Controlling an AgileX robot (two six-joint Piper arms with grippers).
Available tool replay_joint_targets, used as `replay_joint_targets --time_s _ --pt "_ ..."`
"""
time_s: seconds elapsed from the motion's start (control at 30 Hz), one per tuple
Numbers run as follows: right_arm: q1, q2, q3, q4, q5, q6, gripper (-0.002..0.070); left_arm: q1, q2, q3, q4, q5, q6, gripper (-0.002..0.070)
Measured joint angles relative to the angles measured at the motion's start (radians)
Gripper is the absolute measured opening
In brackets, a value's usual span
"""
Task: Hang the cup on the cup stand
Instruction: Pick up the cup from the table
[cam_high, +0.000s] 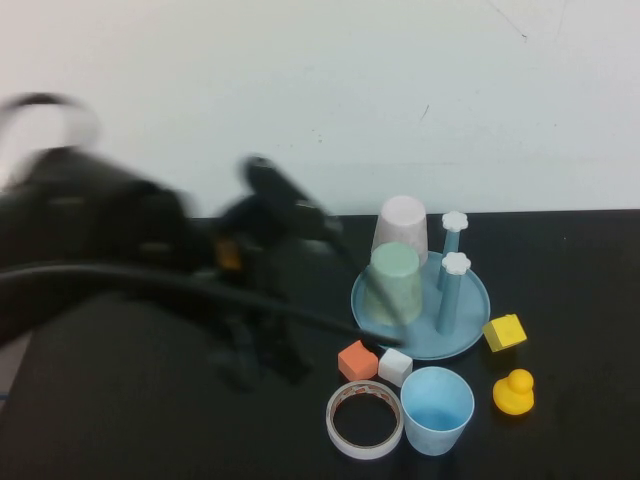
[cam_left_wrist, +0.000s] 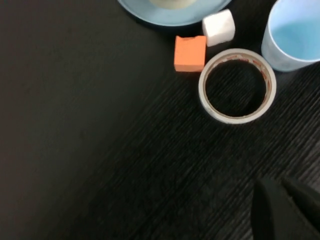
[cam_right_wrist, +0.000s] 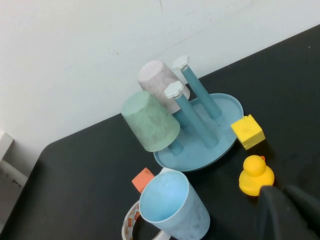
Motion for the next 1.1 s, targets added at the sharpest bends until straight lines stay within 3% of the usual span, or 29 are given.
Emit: replay_joint_targets --time_s 0.2,0.43,0.53,0.73,0.8,0.93,1.1 --pt "0.0 0.0 0.0 0.0 0.0 -0.006 -0.0001 -0.139 0.246 -0.202 0.107 0.069 -0.072 -0.0001" --pt "0.0 0.0 0.0 0.002 0.001 -0.006 -0.0001 -0.202 0.499 -0.433 0.114 0.153 -0.098 0.0011" --pt "0.0 0.0 0.0 0.002 0.002 -0.006 -0.0001 -0.203 0.589 -0.518 0.075 0.192 -0.115 0.0104" --pt "0.0 0.0 0.0 0.011 0.002 -0.019 -0.0001 -0.203 0.739 -0.652 0.037 0.221 -0.249 0.0473" --pt "0.0 0.0 0.0 0.016 0.002 -0.027 -0.0001 -0.203 0.78 -0.68 0.063 0.219 -0.317 0.0535" --pt "0.0 0.0 0.0 0.018 0.002 -0.033 -0.0001 -0.192 0.845 -0.705 0.065 0.214 -0.394 0.0559" --pt "0.0 0.0 0.0 0.02 0.002 -0.034 -0.0001 -0.149 0.906 -0.708 -0.049 0.196 -0.411 0.0512"
